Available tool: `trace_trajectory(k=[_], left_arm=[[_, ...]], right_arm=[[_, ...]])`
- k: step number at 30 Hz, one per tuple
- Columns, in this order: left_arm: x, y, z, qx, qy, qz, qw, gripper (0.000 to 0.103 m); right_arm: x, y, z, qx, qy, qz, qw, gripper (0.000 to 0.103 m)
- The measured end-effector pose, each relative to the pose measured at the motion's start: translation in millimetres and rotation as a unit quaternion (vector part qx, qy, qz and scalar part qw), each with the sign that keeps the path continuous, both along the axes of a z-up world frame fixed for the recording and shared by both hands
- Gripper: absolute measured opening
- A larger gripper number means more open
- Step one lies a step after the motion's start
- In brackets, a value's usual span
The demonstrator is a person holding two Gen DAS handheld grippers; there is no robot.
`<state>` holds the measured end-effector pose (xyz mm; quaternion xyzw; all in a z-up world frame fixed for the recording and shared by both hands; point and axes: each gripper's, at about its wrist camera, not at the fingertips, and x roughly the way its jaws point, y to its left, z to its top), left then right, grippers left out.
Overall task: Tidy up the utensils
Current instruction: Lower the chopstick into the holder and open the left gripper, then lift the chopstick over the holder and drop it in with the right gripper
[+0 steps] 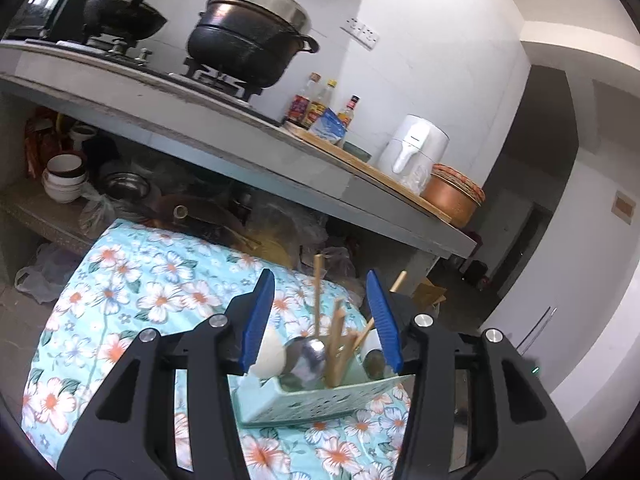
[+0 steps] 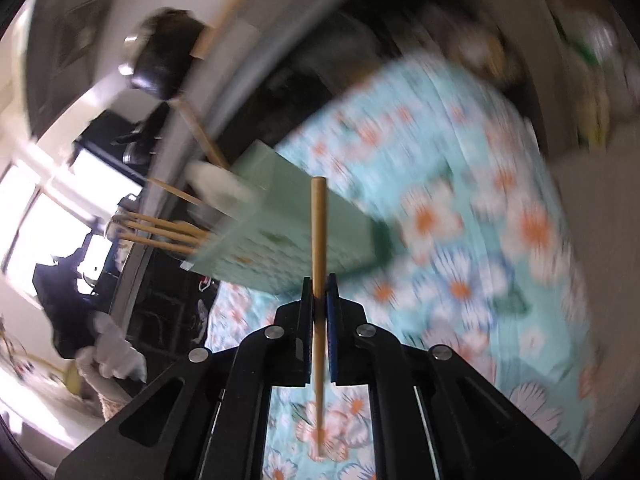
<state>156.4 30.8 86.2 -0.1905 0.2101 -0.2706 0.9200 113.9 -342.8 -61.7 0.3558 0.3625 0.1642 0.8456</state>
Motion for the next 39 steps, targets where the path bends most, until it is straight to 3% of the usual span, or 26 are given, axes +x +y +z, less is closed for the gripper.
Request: trace_trajectory(k=[4, 6, 9, 12, 16, 21, 28, 33, 39], left_arm=[[-7.3, 16.7, -16.4, 0.003, 0.018, 0.015, 0.9997, 0.049], [-11.6, 26.4, -30.8, 0.006, 0.038, 0.025, 0.9989, 0.049], [-18.7, 37.7, -50.2, 0.017, 0.062, 0.045, 0.9969, 0.049], [-24.3, 48.9, -66.3, 0.015, 0.086, 0.055, 0.9947, 0.049], [-32.8, 58.9, -85.3, 0.017, 0.112, 0.07, 0.9911, 0.049], [-38.7, 64.2, -96.0, 0.024, 0.122, 0.079, 0.9892, 0.049], [-40.8, 69.4, -95.8, 0.027, 0.122, 0.087, 0.9883, 0.049], [-37.8, 71.0, -97.6, 0.021, 0.127, 0.087, 0.9879, 0.049], [-38.2, 72.2, -97.7, 0.023, 0.126, 0.09, 0.9877, 0.049]], right_arm=[[-0.9, 9.2, 61.6, -0.074, -0.079, 0.01, 0.994, 0.006], [-0.5, 19.2, 92.7, -0.117, -0.123, 0.014, 0.985, 0.006], [-1.0, 36.7, 129.2, -0.169, -0.18, 0.018, 0.969, 0.006], [0.5, 58.1, 162.4, -0.225, -0.24, 0.017, 0.944, 0.006], [13.9, 79.8, 188.8, -0.268, -0.293, 0.022, 0.918, 0.006], [43.0, 109.3, 194.7, -0.317, -0.317, 0.029, 0.893, 0.006], [62.5, 126.8, 195.8, -0.296, -0.313, 0.061, 0.901, 0.006], [66.9, 131.4, 208.1, -0.297, -0.325, 0.057, 0.896, 0.006], [83.6, 134.7, 197.1, -0.292, -0.314, 0.056, 0.902, 0.006]])
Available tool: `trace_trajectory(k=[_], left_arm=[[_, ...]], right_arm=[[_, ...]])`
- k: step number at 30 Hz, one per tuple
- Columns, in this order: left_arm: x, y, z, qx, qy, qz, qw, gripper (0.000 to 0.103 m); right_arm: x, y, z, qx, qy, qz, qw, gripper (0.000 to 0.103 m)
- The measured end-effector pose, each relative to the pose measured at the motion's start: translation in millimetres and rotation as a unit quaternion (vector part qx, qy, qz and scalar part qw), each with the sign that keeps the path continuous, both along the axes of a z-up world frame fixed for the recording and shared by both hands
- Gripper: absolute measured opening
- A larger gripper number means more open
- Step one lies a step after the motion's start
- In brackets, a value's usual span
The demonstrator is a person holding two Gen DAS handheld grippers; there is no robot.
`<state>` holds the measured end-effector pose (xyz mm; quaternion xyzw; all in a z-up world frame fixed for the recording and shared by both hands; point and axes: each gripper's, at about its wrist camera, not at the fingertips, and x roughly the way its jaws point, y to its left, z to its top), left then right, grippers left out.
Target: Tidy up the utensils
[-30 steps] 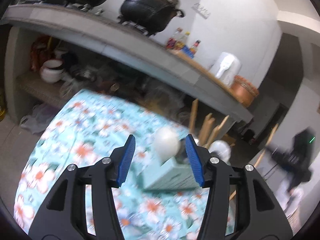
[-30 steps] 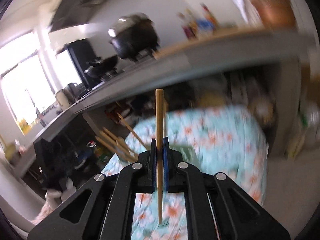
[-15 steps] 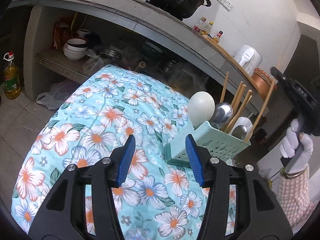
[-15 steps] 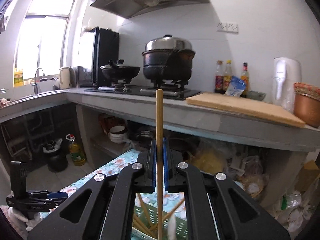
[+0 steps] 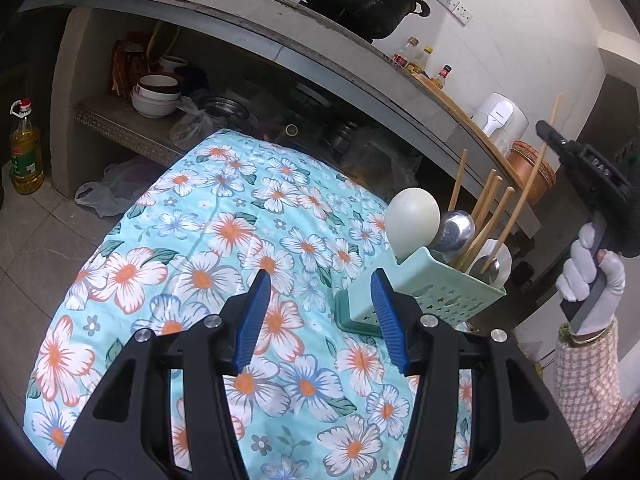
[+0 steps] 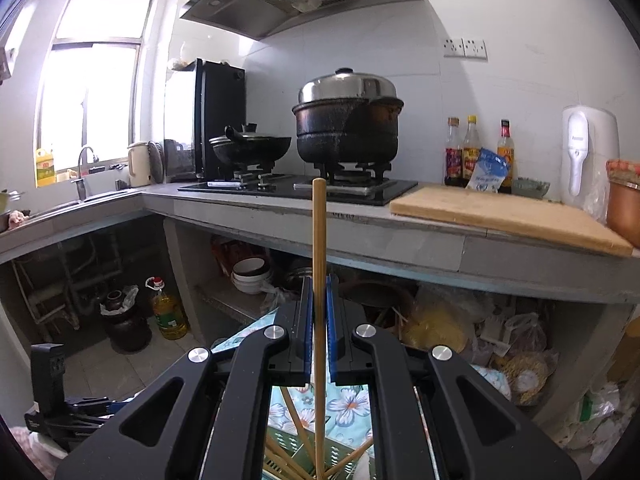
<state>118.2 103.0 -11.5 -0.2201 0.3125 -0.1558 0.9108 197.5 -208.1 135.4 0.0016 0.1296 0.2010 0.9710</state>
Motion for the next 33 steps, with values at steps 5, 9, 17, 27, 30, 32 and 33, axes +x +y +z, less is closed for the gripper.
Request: trace_trajectory(k=[5, 9, 17, 27, 30, 32, 33], left_arm=[[-0.7, 6.2, 0.5, 0.001, 0.0, 0.008, 1.0, 0.049], [-1.9, 9.2, 0.8, 0.002, 0.001, 0.013, 0.9999, 0.049], [-1.8, 6.9, 1.1, 0.005, 0.002, 0.01, 0.9999, 0.049], [-6.2, -12.3, 4.3, 0.022, 0.001, -0.008, 0.9997, 0.055], [-9.6, -23.6, 7.5, 0.036, 0.001, -0.017, 0.9992, 0.062], [-11.2, -33.2, 9.4, 0.051, 0.003, -0.021, 0.9985, 0.068], [-12.5, -39.5, 10.6, 0.063, 0.005, -0.019, 0.9978, 0.072]], right_arm=[[14.5, 0.8, -24.2, 0.003, 0.014, -0.007, 1.0, 0.006], [19.8, 3.6, -48.9, -0.011, 0.021, -0.02, 1.0, 0.006], [5.7, 9.1, -78.2, -0.056, 0.025, -0.031, 0.998, 0.009], [-48.0, -24.2, -64.4, -0.003, 0.003, -0.046, 0.999, 0.055], [-75.3, -34.2, -62.3, 0.009, -0.007, -0.053, 0.999, 0.075], [-92.6, -37.8, -65.5, 0.009, -0.013, -0.059, 0.998, 0.089], [-101.4, -39.2, -68.7, 0.008, -0.014, -0.063, 0.998, 0.093]])
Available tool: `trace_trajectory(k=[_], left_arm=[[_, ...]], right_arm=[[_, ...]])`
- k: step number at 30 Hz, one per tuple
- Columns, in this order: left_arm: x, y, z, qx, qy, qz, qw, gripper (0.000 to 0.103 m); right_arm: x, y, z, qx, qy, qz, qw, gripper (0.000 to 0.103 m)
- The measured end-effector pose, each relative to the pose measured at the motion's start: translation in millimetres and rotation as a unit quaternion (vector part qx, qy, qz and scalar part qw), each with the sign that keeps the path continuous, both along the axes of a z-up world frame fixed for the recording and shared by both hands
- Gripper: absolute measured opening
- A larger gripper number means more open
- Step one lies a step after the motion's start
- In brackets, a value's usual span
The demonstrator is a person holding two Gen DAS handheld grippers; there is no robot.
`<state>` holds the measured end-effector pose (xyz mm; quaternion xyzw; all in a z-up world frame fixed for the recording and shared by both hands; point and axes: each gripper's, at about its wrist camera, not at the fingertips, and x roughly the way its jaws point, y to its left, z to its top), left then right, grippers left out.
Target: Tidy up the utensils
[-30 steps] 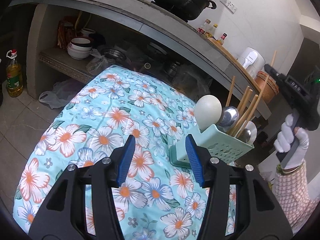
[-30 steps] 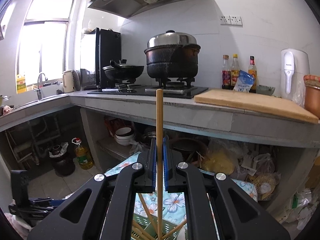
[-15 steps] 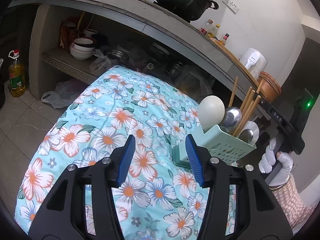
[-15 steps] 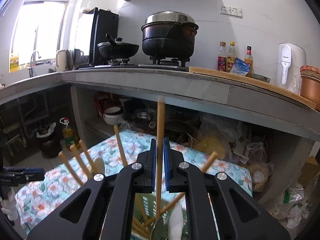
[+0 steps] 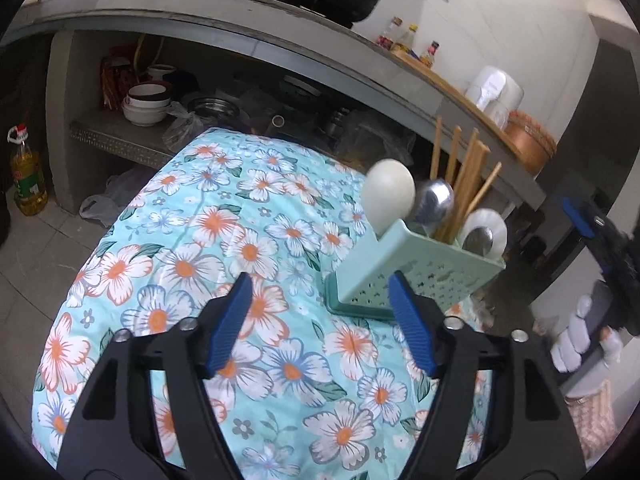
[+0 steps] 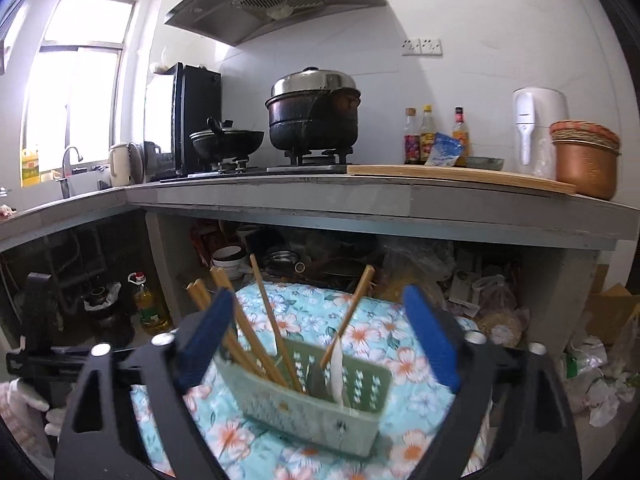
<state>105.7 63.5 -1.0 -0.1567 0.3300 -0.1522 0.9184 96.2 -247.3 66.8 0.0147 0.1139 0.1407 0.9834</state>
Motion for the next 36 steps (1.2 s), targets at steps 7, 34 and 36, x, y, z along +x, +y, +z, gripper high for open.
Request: trace_trajectory(k=[7, 34, 36], left_arm=[[-12.8, -37.4, 12.8, 0.089, -0.021, 0.063, 0.9938, 0.095], [-54.2, -106.7, 23.6, 0.213, 0.004, 0.091, 0.9728, 0.095], [-54.1, -107.0, 23.8, 0.217, 0.004, 0.095, 0.9714, 0.095]], right_arm=[[-34.0, -4.5, -36.5, -0.015, 0.061, -0.028, 0.998, 0.097], [-79.6, -23.0, -57.5, -0.006, 0.159, -0.126, 0.979, 0.097], [-77.9, -26.0, -57.0, -0.004, 0.161, -0.135, 0.978, 0.097]])
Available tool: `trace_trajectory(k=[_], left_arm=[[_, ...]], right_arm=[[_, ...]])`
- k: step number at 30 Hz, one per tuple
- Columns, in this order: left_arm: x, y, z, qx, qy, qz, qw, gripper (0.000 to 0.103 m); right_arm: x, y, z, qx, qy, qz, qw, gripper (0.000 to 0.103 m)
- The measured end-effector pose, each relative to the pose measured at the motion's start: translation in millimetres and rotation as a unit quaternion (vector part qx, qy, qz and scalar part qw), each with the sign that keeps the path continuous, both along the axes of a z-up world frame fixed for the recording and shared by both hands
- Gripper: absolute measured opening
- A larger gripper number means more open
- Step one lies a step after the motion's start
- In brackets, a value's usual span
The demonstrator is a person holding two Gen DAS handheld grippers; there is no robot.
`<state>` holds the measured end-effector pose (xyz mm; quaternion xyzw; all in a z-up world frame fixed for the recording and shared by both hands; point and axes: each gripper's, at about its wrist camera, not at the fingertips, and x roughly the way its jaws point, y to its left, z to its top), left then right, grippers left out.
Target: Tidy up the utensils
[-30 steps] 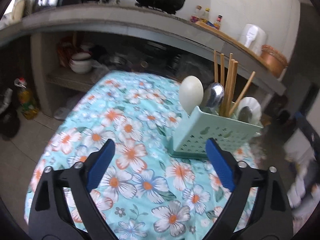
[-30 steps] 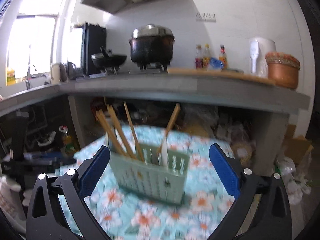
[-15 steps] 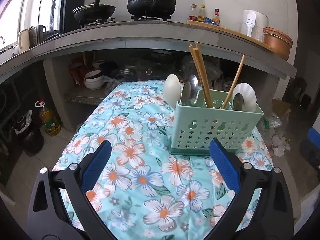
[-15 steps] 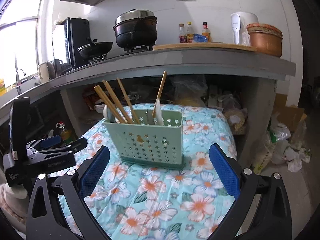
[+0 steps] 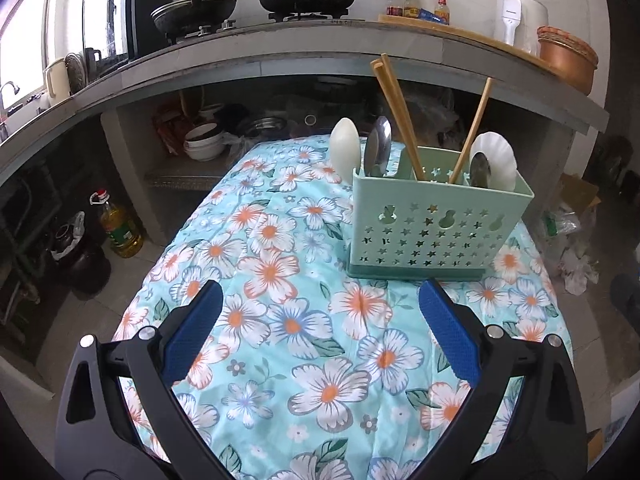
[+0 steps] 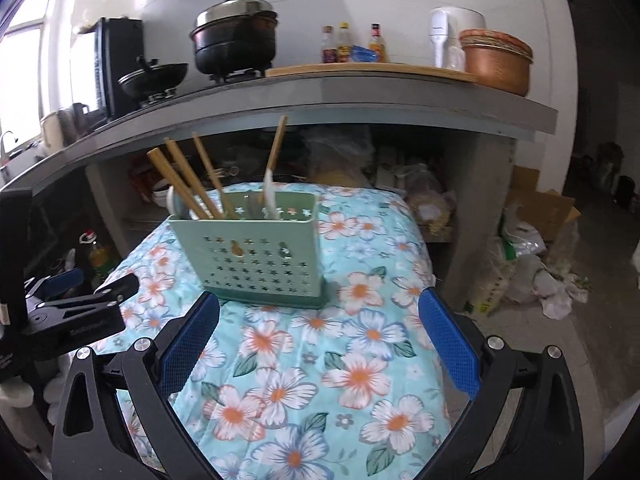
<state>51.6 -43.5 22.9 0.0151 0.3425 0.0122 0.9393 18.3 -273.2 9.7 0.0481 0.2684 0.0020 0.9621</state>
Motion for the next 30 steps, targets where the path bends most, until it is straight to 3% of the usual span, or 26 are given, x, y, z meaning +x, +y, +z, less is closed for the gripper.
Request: trace_trajectory(k=[30], left_arm=[[-8.6, 34.4, 13.6, 0.025, -0.031, 0.064, 0.9972, 0.095]], right_arm=[[1.4, -33.7, 3.0, -0.008, 0.011, -0.068, 0.998, 0.097]])
